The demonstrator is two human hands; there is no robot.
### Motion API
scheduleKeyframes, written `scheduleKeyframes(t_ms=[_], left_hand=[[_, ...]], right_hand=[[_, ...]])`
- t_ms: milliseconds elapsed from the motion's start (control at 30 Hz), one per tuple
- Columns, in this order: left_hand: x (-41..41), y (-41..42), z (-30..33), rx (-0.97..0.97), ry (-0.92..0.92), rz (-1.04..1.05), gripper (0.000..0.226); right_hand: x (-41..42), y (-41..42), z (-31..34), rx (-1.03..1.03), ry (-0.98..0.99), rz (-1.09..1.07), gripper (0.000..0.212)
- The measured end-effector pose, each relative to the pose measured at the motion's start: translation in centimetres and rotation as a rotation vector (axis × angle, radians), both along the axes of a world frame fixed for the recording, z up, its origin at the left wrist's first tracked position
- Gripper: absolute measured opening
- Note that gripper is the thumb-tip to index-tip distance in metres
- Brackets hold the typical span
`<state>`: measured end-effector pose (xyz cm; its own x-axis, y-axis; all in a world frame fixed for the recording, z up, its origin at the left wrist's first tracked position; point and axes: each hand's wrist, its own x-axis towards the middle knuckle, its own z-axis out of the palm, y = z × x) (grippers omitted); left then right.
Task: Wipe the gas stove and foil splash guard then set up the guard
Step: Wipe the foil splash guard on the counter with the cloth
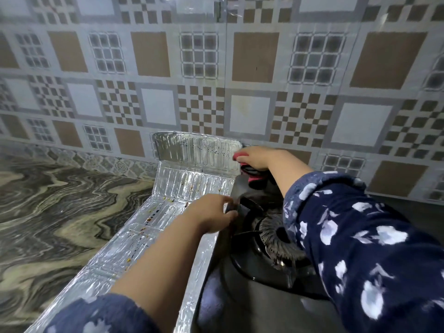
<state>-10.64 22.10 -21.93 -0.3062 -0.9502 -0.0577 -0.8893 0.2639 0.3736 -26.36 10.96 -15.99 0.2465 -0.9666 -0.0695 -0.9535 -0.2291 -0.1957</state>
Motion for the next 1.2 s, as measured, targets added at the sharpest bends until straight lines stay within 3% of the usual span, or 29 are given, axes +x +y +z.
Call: scheduleKeyframes(t_ms=[233,333,667,833,933,1033,1133,1200], left_hand=[[9.0,5.7,0.7,0.054,-0.042,0.112,0.051],[14.2,10.5,-0.4,0.107,-0.099,0.169,0.049],[26.6,23.4,-8.8,0.297,-0.106,0.424,0.066],[29.8,27.5,-13.3,0.371,-0.206,0.559,0.108],[30.1,29.0,-15.4,0.371,-0.212,0.572,0.114],[30.2,29.7,-17.0,0.369,-0.262,0.594,0.12],[30.4,29.8,-18.0,0.347,-0.291,0.585,0.12],[30.4,29.6,-18.1,0.354,-0.306,0.577,0.123]], right_hand=[[10.2,9.8,1.1,0.044,-0.087,0.088,0.056],[15.4,14.4,0.1,0.054,-0.092,0.179,0.045],[28.7,24.3,-10.6,0.27,-0.118,0.366,0.039],[33.0,28.2,-16.3,0.231,-0.129,0.467,0.039],[34.2,30.4,-20.4,0.113,-0.03,0.575,0.039],[33.5,31.8,-24.0,0.06,0.115,0.681,0.055],[32.8,31.8,-25.3,0.019,0.115,0.717,0.053],[32.8,30.7,-25.1,0.005,0.127,0.708,0.064]])
